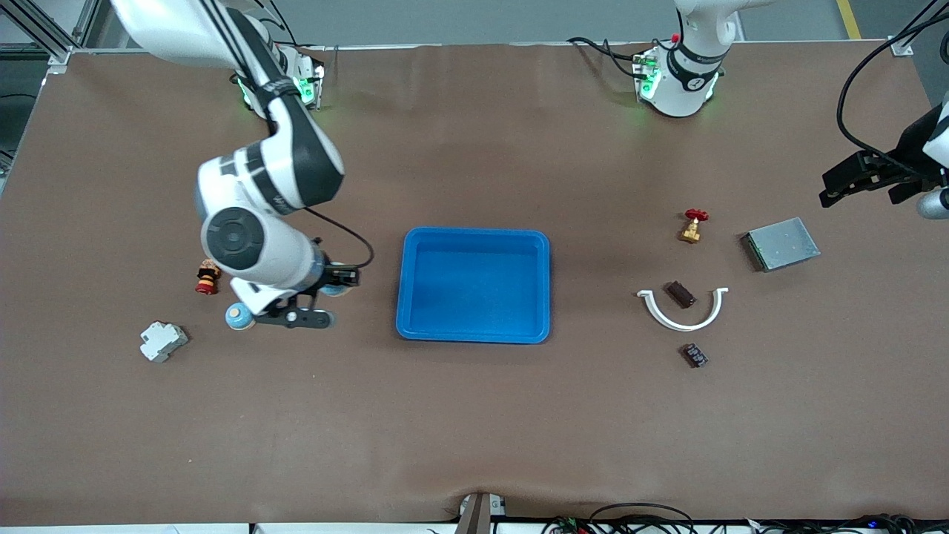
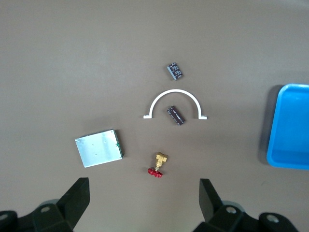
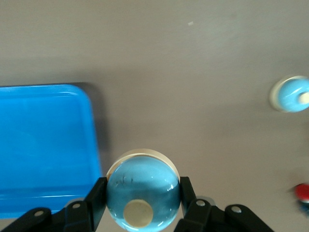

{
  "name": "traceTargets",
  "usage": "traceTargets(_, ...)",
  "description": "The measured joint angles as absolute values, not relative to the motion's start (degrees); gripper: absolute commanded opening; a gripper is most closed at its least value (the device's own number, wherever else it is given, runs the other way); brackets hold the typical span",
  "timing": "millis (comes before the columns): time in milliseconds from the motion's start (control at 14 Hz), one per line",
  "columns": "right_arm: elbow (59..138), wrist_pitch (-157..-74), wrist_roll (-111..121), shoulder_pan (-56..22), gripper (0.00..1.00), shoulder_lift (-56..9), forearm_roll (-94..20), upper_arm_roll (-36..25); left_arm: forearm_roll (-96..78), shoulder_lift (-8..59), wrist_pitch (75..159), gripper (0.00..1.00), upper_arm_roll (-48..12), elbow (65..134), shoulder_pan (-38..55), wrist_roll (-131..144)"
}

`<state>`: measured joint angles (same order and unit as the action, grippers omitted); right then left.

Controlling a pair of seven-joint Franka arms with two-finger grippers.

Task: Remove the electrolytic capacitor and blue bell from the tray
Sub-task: 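Lift the bell and carry it beside the first bell with the right gripper, then lower the bell onto the table and open the right gripper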

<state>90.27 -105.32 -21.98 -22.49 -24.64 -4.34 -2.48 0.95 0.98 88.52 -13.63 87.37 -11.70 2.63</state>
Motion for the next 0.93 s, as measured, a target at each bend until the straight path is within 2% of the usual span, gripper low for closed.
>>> traceTargets(286,95.6,-110.3,-11.8,-17.8,0.0,-23.0,-3.2,-2.5,-0.1,1.0,88.4,1.0,-13.6,87.5,-13.4,1.5)
traceTargets(500,101.3,-118.3,-5.4,-14.6,0.0,-23.0,-3.1,-2.5,-0.2,0.3,88.4,1.0,-13.7,88.5,-13.4,1.5)
traceTargets(714,106.0,-125.1,-3.8,-13.7,0.0,-23.1,-3.1,-2.5,-0.2,-0.2,88.4,1.0,-14.1,89.2,-13.3,3.8)
traceTargets(929,107.1,-128.3,-3.8,-13.6,0.0,-24.5,-3.2,-2.3,-0.2,-0.7,88.4,1.0,-14.3,89.6,-13.3,5.0)
